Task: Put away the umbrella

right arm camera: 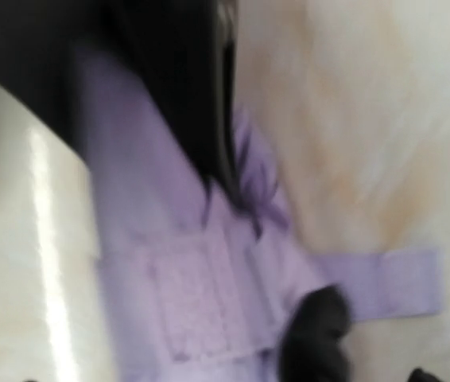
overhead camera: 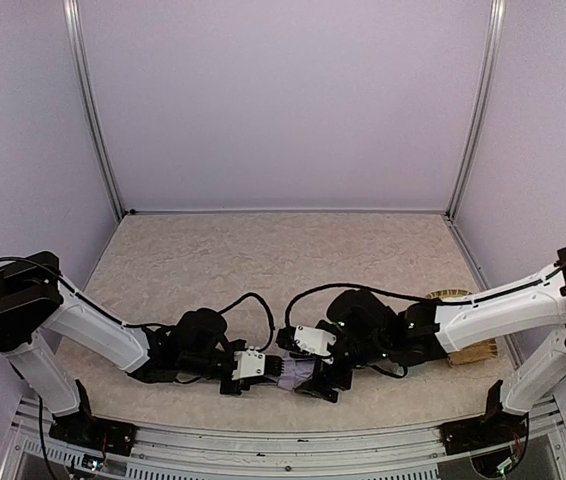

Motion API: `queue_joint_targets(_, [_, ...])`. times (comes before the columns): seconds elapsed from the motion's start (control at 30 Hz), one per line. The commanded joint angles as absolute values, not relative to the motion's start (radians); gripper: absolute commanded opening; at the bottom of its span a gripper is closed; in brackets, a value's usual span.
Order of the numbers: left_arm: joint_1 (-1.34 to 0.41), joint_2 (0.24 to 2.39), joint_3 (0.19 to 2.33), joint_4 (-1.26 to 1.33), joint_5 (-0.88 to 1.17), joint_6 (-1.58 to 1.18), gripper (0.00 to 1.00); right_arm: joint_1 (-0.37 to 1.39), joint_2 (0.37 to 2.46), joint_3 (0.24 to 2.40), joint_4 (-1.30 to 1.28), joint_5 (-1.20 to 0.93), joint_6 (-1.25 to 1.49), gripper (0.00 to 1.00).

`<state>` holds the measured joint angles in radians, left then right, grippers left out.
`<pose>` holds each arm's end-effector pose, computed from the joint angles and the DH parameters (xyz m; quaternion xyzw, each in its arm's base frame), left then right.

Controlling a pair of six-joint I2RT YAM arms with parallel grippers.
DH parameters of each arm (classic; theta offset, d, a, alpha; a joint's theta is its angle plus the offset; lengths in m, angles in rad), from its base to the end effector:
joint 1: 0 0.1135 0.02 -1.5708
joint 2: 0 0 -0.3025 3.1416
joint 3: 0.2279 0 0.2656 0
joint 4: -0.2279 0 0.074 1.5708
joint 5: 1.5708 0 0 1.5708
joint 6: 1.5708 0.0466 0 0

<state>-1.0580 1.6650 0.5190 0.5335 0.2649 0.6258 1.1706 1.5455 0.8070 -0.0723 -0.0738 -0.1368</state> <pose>0.1400 -0.2736 0.1353 0.6967 0.5404 -0.2125 0.4212 0.1243 0.3026 0.1988 -0.5752 0.7284 0.2130 0.3053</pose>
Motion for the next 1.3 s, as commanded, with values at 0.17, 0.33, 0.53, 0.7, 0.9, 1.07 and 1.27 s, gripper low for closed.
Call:
queue_joint_targets(0.17, [-1.079, 1.685, 0.517, 0.302, 0.233, 0.721, 0.00, 1.041, 1.209, 0.854, -0.137, -0.192, 0.007, 1.00])
queue_joint_targets(0.33, [-1.081, 1.695, 0.534, 0.264, 0.226, 0.785, 0.00, 0.901, 1.395, 1.057, -0.368, -0.006, 0.167, 0.88])
queue_joint_targets(0.53, [-1.081, 1.732, 0.578, 0.217, 0.234, 0.828, 0.00, 0.899, 1.720, 1.268, -0.687, -0.010, 0.216, 0.63])
queue_joint_targets(0.7, [-1.078, 1.740, 0.580, 0.218, 0.237, 0.836, 0.00, 0.907, 1.843, 1.296, -0.745, -0.089, 0.193, 0.65])
queue_joint_targets(0.9, [-1.076, 1.736, 0.574, 0.227, 0.241, 0.833, 0.00, 0.932, 1.936, 1.278, -0.683, -0.181, 0.134, 0.66])
queue_joint_targets(1.07, [-1.074, 1.735, 0.571, 0.230, 0.241, 0.829, 0.00, 0.949, 1.975, 1.299, -0.620, -0.305, 0.122, 0.51])
queue_joint_targets(1.27, [-1.072, 1.734, 0.568, 0.232, 0.243, 0.827, 0.00, 0.952, 1.960, 1.277, -0.596, -0.379, 0.123, 0.00])
